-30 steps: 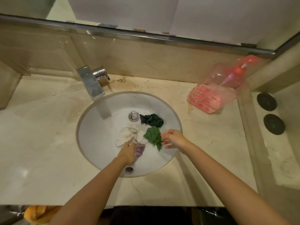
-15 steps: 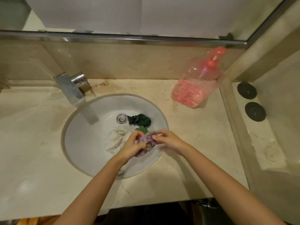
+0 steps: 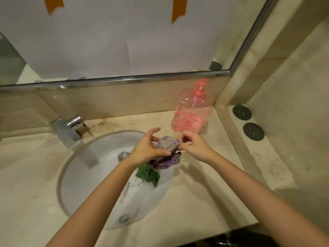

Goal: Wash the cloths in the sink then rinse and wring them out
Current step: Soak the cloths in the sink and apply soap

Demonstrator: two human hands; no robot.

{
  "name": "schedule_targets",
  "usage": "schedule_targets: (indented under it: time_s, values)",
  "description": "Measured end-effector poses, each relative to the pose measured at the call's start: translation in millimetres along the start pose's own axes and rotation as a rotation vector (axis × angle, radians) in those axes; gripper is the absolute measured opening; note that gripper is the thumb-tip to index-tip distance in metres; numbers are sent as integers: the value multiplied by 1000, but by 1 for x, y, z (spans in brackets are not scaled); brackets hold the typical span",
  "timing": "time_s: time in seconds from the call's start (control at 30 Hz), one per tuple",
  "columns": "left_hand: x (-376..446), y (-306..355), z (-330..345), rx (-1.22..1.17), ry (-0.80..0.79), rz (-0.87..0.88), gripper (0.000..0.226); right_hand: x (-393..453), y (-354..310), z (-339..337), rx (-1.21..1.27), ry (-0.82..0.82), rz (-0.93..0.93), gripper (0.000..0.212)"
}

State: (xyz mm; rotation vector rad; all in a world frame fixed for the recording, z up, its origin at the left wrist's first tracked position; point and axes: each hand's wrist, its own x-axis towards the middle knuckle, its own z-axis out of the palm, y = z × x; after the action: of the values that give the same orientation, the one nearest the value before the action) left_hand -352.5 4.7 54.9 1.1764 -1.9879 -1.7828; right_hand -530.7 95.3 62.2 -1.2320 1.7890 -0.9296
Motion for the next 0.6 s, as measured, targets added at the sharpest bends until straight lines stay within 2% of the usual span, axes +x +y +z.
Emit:
schedule_targets:
  time_s: [0.07,0.13,0.2,0.27,0.3,0.33,0.43,0.5,0.6]
  values:
    - [5,17,-1,184,-35,92,99,2,-9,-12,-196,48,-86,33]
    - [10,31,1,377,-14,195,86,3,-25,-27,-281,52,-110,27]
    - [11,46,5,472,61,237,63,3,-41,-47,-160,-83,-61,19]
    - [10,59,8,534,110,273,51,-1,-54,-67,109,-294,42,13]
    - [11,64,10,562,117,308,46,-2,-56,-74,143,-324,69,11]
    - [11,69,11,594,121,341,40,-3,-57,-78,105,-294,104,12]
    - [16,80,12,703,133,352,25,3,-55,-87,-136,-23,68,27]
    - [19,87,11,757,151,370,13,-1,-56,-89,-17,-61,76,26]
    - [22,98,9,724,127,331,6,-4,-47,-91,-45,-58,167,23]
